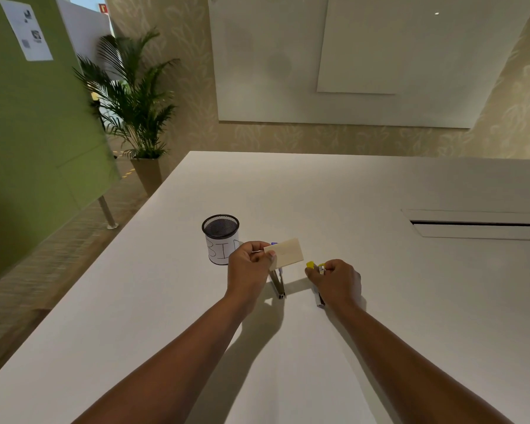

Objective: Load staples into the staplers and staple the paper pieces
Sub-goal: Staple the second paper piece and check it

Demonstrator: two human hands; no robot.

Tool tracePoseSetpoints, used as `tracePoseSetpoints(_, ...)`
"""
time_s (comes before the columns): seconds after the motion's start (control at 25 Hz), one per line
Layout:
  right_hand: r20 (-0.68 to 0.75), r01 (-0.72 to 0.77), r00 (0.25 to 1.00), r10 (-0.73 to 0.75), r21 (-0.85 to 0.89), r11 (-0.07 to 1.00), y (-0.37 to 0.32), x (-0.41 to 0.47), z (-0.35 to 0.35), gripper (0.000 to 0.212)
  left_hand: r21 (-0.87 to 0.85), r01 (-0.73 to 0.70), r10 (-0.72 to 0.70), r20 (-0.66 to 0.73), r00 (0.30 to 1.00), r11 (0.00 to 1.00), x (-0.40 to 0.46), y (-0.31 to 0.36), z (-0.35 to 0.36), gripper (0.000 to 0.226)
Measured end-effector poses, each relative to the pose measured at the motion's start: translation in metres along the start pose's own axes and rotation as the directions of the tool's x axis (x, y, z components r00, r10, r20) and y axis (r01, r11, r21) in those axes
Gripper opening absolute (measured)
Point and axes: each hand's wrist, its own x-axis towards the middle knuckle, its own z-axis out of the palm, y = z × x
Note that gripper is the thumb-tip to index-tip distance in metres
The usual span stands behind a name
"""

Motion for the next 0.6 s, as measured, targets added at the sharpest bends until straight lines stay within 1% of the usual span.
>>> tracePoseSetpoints(0.12,-0.001,0.001,1.0,-0.001,-0.092,0.996,-0.005,0.012,0.008,0.037,-0.013,0.009,-0.009,-0.013,1.0,1.0,0.008,0.001,-0.002,0.014)
tracePoseSetpoints(0.28,0.023,-0.006,1.0,0.011,-0.201,0.98,-0.013,0.019,0.014,0.039,-0.014,0.026,-0.026,-0.013,1.0,1.0,0.021,-0.003,-0.006,0.011)
tracePoseSetpoints(0.36,0.036,-0.006,0.999,0.015,-0.255,0.967,-0.013,0.022,0.018,0.037,-0.011,0.043,-0.043,-0.01,0.999,0.999,0.027,-0.006,-0.006,0.012)
tracePoseSetpoints(0.48,0.051,0.012,0.999,0.003,-0.282,0.959,-0.012,0.026,0.02,0.036,-0.032,0.076,-0.076,-0.004,0.997,0.997,0.035,-0.009,-0.002,0.012)
tracePoseSetpoints(0.6,0.042,0.029,0.999,-0.019,-0.25,0.968,-0.005,0.03,0.023,0.045,-0.061,0.105,-0.104,0.016,0.994,0.993,0.043,-0.009,0.003,0.011)
